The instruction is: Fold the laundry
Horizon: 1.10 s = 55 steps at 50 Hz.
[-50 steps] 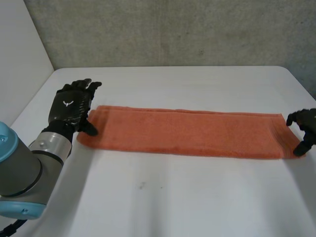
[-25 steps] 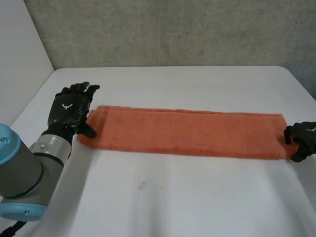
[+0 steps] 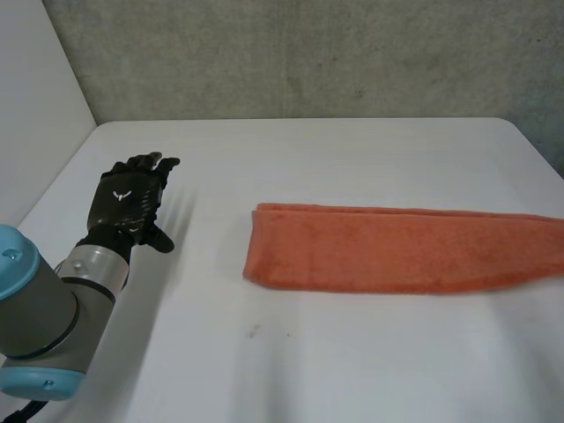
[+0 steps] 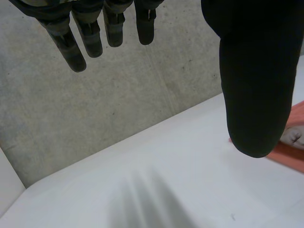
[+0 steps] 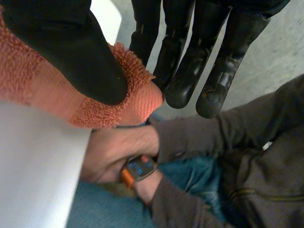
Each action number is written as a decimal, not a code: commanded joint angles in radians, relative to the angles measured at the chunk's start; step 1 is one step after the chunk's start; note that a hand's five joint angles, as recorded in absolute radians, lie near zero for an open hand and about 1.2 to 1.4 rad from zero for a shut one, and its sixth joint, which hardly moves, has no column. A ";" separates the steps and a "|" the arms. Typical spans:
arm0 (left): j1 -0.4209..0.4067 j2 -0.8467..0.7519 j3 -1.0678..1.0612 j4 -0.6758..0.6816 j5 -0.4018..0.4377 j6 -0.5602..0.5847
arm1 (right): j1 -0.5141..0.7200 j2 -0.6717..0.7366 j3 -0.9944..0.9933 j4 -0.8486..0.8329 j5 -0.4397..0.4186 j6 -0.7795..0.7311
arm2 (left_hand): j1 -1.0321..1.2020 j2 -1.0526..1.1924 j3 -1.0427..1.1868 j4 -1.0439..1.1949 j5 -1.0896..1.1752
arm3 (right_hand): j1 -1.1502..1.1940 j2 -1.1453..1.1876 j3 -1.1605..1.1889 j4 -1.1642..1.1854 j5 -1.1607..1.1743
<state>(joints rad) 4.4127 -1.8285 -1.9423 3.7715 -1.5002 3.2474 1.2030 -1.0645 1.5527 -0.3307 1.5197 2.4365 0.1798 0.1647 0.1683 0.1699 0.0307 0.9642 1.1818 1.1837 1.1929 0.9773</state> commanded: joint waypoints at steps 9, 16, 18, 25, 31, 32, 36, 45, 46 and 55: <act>0.001 0.006 0.000 -0.006 -0.002 0.002 | 0.678 0.000 -0.210 -0.008 -0.111 0.064 | -0.005 0.010 0.006 0.005 -0.031 | 0.432 0.215 0.213 0.203 0.244; -0.001 0.008 0.000 -0.006 -0.002 0.003 | 0.924 0.125 -0.255 -0.005 -0.284 0.064 | -0.005 0.010 0.006 0.005 -0.031 | 0.432 0.215 0.213 0.203 0.244; -0.001 0.008 0.002 -0.006 -0.002 0.003 | 0.966 0.161 -0.260 -0.004 -0.308 0.059 | -0.005 0.010 0.006 0.005 -0.031 | 0.432 0.215 0.213 0.203 0.244; -0.015 0.006 0.012 -0.007 0.006 0.005 | 1.058 0.290 -0.283 0.065 -0.294 0.052 | -0.005 0.010 0.006 0.005 -0.031 | 0.215 -0.002 -0.004 -0.014 0.027; -0.041 0.006 0.042 -0.006 0.012 0.005 | 1.047 0.184 -0.263 0.124 -0.207 0.078 | -0.005 0.010 0.006 0.005 -0.031 | -0.790 -1.007 -1.009 -1.018 -0.977; -0.062 0.006 0.066 -0.006 0.012 0.005 | 1.047 0.184 -0.263 0.124 -0.207 0.078 | -0.005 0.010 0.006 0.005 -0.031 | -0.790 -1.007 -1.009 -1.018 -0.977; -0.140 -0.009 0.155 -0.004 0.014 0.003 | 0.945 0.066 -0.180 0.128 -0.167 0.178 | -0.005 0.010 0.006 0.005 -0.031 | -0.790 -1.007 -1.009 -1.018 -0.977; -0.302 -0.181 0.364 -0.007 0.012 0.002 | 0.773 -0.091 0.044 0.131 -0.167 0.403 | -0.005 0.010 0.006 0.005 -0.031 | -0.790 -1.007 -1.009 -1.018 -0.977; -0.321 -0.228 0.402 -0.010 0.012 0.003 | 0.724 -0.100 0.091 0.130 -0.168 0.418 | -0.005 0.010 0.006 0.005 -0.031 | -0.790 -1.007 -1.009 -1.018 -0.977; -0.345 -0.438 0.558 -0.065 0.014 0.009 | 0.546 -0.094 0.266 0.095 -0.173 0.349 | 0.001 0.016 0.013 0.011 -0.024 | -0.540 -0.757 -0.759 -0.769 -0.727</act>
<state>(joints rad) 4.0722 -2.1417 -1.4703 3.7447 -1.4874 3.2513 1.8466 -1.1765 1.7286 -0.2097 1.3499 2.8539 0.1798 0.1645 0.1683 0.1679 0.0307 0.2164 0.2226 0.2168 0.2375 0.0758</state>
